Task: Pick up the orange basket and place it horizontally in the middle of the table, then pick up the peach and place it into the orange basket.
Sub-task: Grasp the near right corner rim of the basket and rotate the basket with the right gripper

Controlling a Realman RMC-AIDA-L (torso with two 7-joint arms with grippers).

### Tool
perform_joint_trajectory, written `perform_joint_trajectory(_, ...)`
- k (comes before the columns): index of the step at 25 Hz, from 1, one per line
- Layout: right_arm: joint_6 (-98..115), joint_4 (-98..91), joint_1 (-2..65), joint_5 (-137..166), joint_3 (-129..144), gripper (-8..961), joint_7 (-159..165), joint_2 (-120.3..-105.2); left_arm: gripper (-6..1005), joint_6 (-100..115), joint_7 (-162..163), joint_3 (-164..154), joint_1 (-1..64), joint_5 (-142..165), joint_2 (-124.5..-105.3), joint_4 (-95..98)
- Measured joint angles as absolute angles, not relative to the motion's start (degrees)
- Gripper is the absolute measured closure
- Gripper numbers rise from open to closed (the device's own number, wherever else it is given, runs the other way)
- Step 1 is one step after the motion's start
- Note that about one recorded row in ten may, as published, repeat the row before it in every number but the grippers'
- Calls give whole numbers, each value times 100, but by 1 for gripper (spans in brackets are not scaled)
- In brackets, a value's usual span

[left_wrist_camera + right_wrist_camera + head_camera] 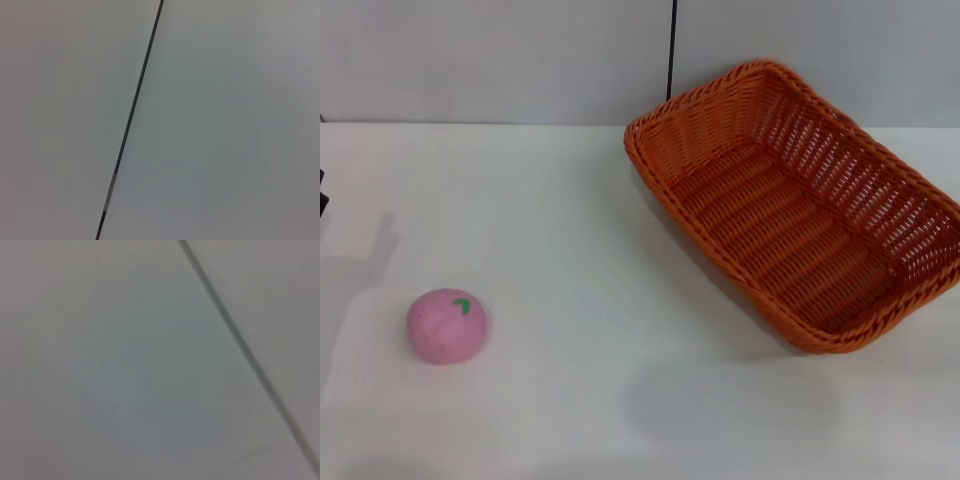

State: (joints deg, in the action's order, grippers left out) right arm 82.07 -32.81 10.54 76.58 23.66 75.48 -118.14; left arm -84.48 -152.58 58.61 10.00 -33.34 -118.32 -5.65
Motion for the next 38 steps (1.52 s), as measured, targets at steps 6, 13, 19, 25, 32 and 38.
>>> perform_joint_trajectory(6, 8199, -4956, 1591, 10147, 2387, 222, 10463, -11487, 186, -8278, -15258, 5859, 1069, -3331, -11839, -592)
perform_joint_trajectory(13, 9250, -5023, 3264, 13204, 2075, 235, 12032, -10697, 187, -8305, -15258, 5844, 1057, -3330, -11848, -595)
perform_joint_trajectory(19, 9625, -4780, 3848, 13690, 2495, 246, 12544, -10563, 187, -8311, -15253, 5845, 949, -3331, -11851, -596)
perform_joint_trajectory(25, 9087, -4606, 3945, 13735, 3509, 257, 13274, -10652, 187, -8319, -15150, 5845, 860, -3332, -11856, -575)
perform_joint_trajectory(32, 8754, -4551, 3897, 13758, 3766, 270, 13327, -10824, 187, -8329, -15095, 5871, 792, -3332, -11838, -564)
perform_joint_trajectory(38, 8347, -4292, 3908, 13753, 3796, 281, 13139, -10986, 187, -8336, -15092, 5870, 792, -3331, -11829, -539)
